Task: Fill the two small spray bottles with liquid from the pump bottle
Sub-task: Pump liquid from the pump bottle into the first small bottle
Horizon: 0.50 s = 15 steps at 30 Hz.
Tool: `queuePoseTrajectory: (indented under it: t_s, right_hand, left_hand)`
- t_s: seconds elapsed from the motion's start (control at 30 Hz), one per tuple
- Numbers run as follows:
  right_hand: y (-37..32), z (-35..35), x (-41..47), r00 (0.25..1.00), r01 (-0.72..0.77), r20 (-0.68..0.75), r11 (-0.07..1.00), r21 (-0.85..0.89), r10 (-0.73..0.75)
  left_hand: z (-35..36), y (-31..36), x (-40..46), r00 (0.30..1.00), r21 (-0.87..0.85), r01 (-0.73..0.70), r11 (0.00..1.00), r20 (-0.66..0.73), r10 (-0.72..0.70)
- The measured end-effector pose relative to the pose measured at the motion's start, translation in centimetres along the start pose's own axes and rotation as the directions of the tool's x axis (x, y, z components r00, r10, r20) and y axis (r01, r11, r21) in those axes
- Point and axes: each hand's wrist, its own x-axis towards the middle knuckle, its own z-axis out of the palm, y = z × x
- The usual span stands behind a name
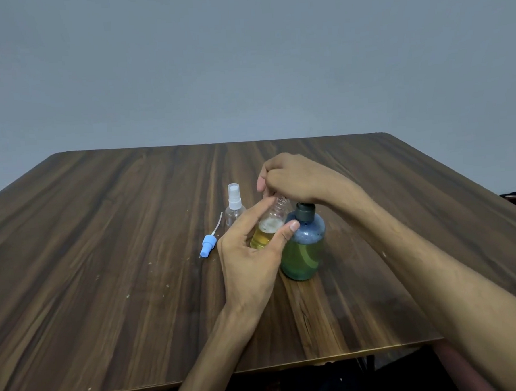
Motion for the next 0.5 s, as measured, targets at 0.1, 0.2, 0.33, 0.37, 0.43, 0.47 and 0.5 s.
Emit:
queuePoseTrajectory:
  t_s: [0.1,0.2,0.33,0.37,0.43,0.47,0.5]
  right_hand:
    - [-0.05,0.25,-0.01,1.0,-0.014,0.026,0.999,-0.035,0.015]
    - [-0.05,-0.09,-0.02,1.0,0.007,0.006,1.0,0.01,-0.007]
    - [0.05,0.16,0.05,0.999,-0.021,0.028,1.0,0.016,0.02]
    - [0.04,0.14,0.05,0.999,-0.022,0.03,1.0,0.008,0.022]
    - [0.02,-0.07,0.04,1.0,-0.005,0.024,1.0,0.008,0.004]
    - [0.02,-0.2,0.1,1.0,0.009,0.018,1.0,0.018,-0.01]
    - [0.0,-0.28,0.21,1.0,0.019,0.014,0.999,0.028,-0.019]
  left_hand:
    - [-0.02,0.04,-0.04,1.0,-0.006,0.006,1.0,-0.005,-0.006]
    - [-0.04,-0.27,-0.11,1.0,-0.002,0.003,1.0,-0.002,-0.003]
    - [0.01,-0.36,-0.07,1.0,-0.021,0.015,1.0,0.002,-0.015]
    - [0.0,-0.41,-0.06,1.0,-0.027,0.014,1.0,0.002,-0.014]
    - [0.0,-0.54,-0.13,1.0,-0.022,0.005,1.0,0.002,-0.005]
    - [-0.01,-0.57,-0.12,1.0,-0.026,0.005,1.0,-0.005,-0.005]
    - [0.02,-0.53,-0.04,1.0,-0.038,0.007,0.999,-0.016,-0.007]
